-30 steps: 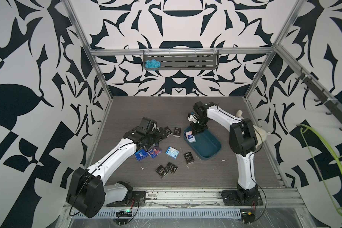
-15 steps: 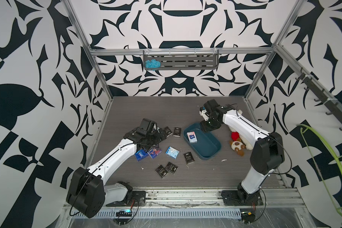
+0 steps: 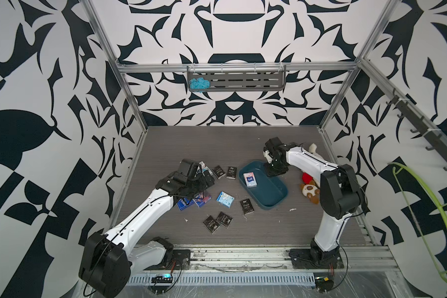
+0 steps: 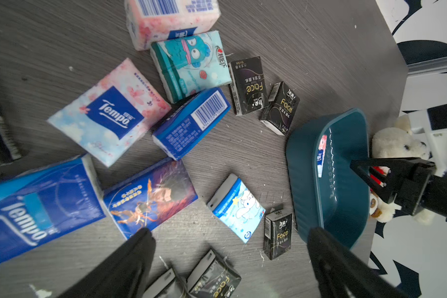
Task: Put the pocket tissues into the storage box
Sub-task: Adjust the storage box at the center of the board.
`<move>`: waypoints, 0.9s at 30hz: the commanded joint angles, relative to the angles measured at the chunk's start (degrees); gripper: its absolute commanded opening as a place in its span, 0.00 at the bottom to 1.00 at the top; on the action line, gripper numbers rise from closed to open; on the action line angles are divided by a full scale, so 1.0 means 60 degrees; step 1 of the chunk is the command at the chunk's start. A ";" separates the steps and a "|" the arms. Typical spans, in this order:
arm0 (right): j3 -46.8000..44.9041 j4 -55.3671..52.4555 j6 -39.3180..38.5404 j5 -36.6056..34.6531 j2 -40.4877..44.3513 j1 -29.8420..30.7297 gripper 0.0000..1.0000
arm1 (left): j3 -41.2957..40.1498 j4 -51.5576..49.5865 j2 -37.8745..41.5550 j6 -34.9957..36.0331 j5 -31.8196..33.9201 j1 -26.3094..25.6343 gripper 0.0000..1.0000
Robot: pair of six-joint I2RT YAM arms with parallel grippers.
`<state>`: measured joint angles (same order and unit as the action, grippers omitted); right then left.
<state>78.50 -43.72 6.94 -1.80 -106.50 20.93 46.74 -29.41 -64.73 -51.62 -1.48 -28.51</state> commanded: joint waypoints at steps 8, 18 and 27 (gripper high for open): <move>-0.0796 0.0315 0.1434 -0.0446 0.0729 -0.0198 0.12 | -0.0379 -0.0357 0.0507 -0.0213 0.0309 -0.0013 0.99; -0.1232 0.0258 0.2126 -0.0634 0.1231 -0.0280 0.33 | -0.0187 -0.0291 0.0072 -0.0086 0.0087 -0.0019 0.99; -0.0779 -0.0575 0.1710 -0.0454 0.2755 0.1129 0.55 | -0.0622 -0.0367 0.0151 -0.0859 0.0089 -0.0014 0.99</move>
<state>71.05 -44.84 18.52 -5.23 -93.97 23.68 45.15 -30.17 -64.23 -54.50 -0.84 -28.51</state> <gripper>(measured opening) 0.540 0.992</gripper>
